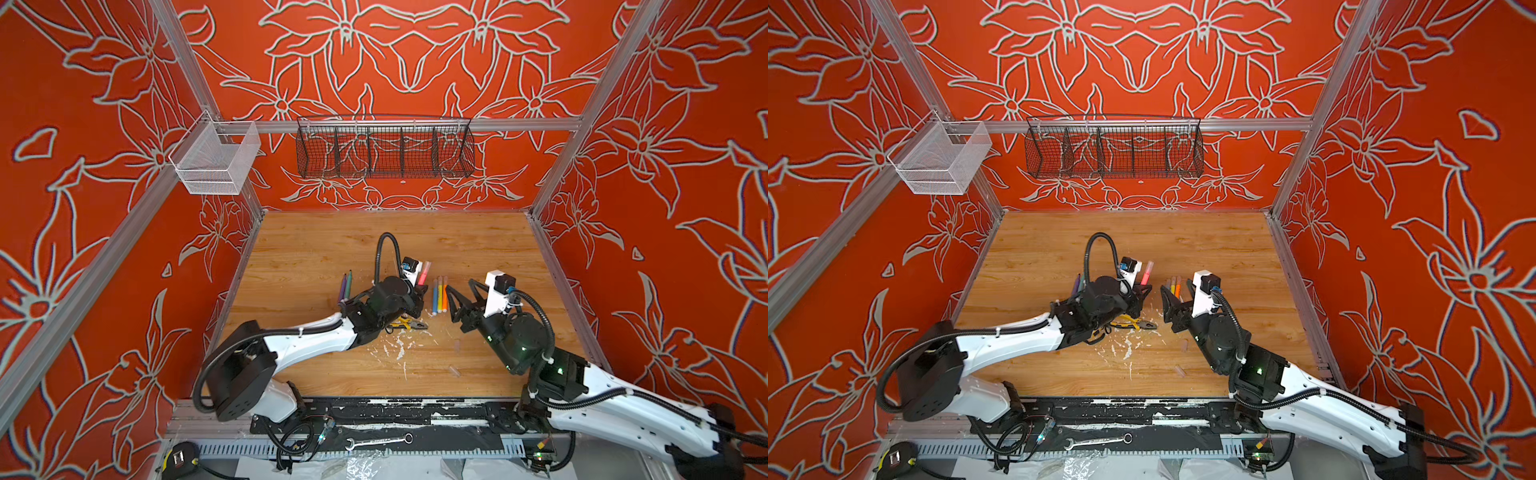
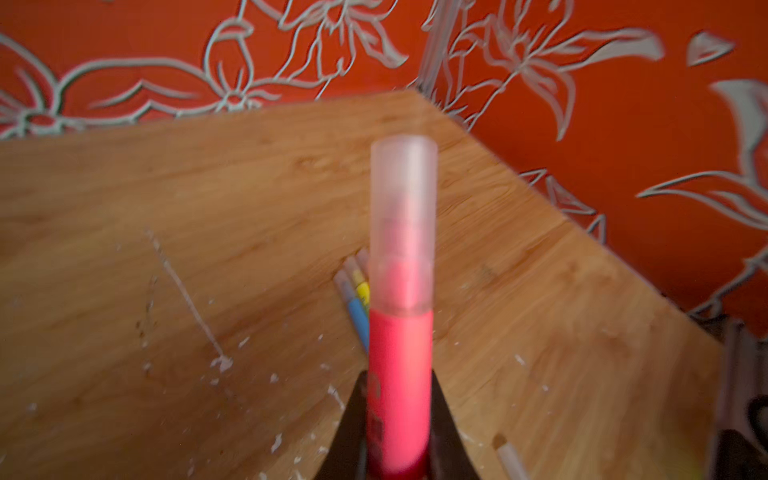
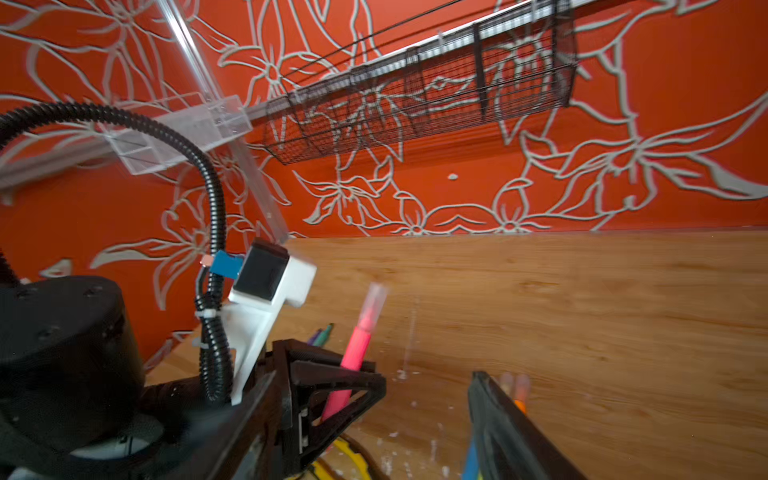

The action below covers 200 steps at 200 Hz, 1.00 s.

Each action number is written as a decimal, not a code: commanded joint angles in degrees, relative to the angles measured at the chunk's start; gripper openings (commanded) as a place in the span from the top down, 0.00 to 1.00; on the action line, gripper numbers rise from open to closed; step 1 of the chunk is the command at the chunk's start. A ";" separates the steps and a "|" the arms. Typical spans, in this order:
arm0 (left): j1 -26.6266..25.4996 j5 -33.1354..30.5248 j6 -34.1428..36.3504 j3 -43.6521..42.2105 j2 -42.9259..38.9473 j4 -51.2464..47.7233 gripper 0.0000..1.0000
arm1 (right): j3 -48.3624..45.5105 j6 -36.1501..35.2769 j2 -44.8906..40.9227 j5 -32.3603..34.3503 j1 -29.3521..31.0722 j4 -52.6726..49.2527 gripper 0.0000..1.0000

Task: Insert the pens into the pen caps
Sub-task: 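Open the right gripper and draw it back while the left gripper lowers the marker, then release the capped pink marker beside the other highlighters with the left gripper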

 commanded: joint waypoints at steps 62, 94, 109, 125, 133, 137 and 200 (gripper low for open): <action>0.01 -4.67 -14.66 15.36 19.42 -14.72 1.00 | -10.93 6.75 3.63 -15.98 -37.29 -2.97 0.29; 0.19 -3.26 -17.67 17.59 24.14 -14.41 1.00 | -14.93 9.95 9.90 -19.24 -46.60 1.62 0.35; 0.19 -2.19 -18.16 19.09 25.97 -14.82 1.00 | -15.33 10.30 10.23 -19.39 -47.35 2.25 0.35; 0.19 -1.93 -18.44 19.91 27.15 -14.98 1.00 | -16.34 9.78 10.12 -20.45 -47.33 4.55 0.35; 0.19 -1.79 -18.34 20.13 27.49 -14.88 1.00 | -17.02 9.82 10.16 -20.77 -47.29 5.46 0.34; 0.12 -1.74 -18.35 20.16 27.70 -14.87 0.99 | -17.08 9.78 10.13 -21.07 -47.34 5.53 0.34; 0.22 1.01 -18.23 20.58 29.16 -13.73 0.77 | -16.12 9.86 13.12 -22.73 -47.28 5.97 0.34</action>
